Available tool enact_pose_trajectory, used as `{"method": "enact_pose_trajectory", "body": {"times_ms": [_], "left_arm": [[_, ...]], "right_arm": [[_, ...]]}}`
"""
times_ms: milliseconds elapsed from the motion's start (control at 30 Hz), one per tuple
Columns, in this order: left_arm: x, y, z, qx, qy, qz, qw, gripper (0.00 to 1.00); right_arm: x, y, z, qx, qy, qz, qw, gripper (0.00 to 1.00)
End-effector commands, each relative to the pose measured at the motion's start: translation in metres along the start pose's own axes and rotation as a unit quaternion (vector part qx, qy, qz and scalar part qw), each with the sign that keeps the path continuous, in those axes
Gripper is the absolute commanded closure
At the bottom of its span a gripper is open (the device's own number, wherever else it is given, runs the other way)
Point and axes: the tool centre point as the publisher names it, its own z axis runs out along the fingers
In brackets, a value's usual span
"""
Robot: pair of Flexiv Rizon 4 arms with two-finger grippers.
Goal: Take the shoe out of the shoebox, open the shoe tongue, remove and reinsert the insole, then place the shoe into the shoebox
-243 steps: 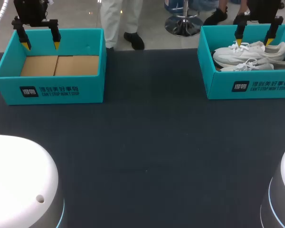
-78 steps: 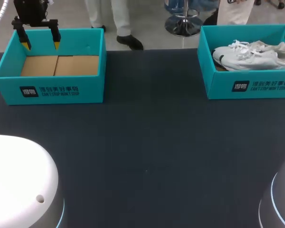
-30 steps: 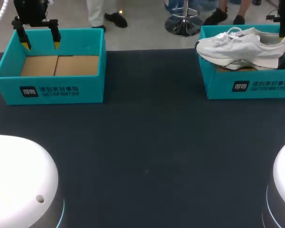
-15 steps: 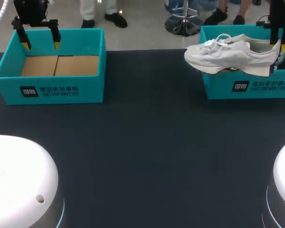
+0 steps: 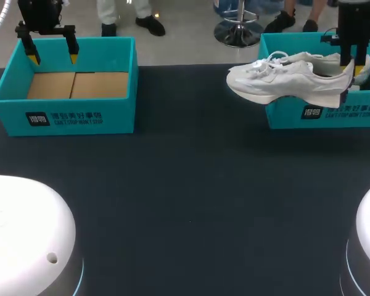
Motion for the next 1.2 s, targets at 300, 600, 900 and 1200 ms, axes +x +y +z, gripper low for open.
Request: {"method": "enact_pose_trajectory", "body": {"times_ms": [300, 600, 900, 1200], "left_arm": [[0.0, 0.0, 0.0, 0.0, 0.0, 0.0, 1.0, 0.0], [0.0, 0.0, 0.0, 0.0, 0.0, 0.0, 1.0, 0.0], [0.0, 0.0, 0.0, 0.0, 0.0, 0.0, 1.0, 0.0], [0.0, 0.0, 0.0, 0.0, 0.0, 0.0, 1.0, 0.0]], "right_arm": [[-0.003, -0.002, 0.0, -0.003, 0.003, 0.001, 1.0, 1.0], [0.02, -0.034, -0.002, -0.002, -0.001, -0.005, 1.0, 1.0], [0.067, -0.092, 0.002, 0.003, -0.01, -0.018, 1.0, 1.0], [0.101, -0.15, -0.003, 0.006, -0.014, -0.038, 0.999, 1.0]]}}
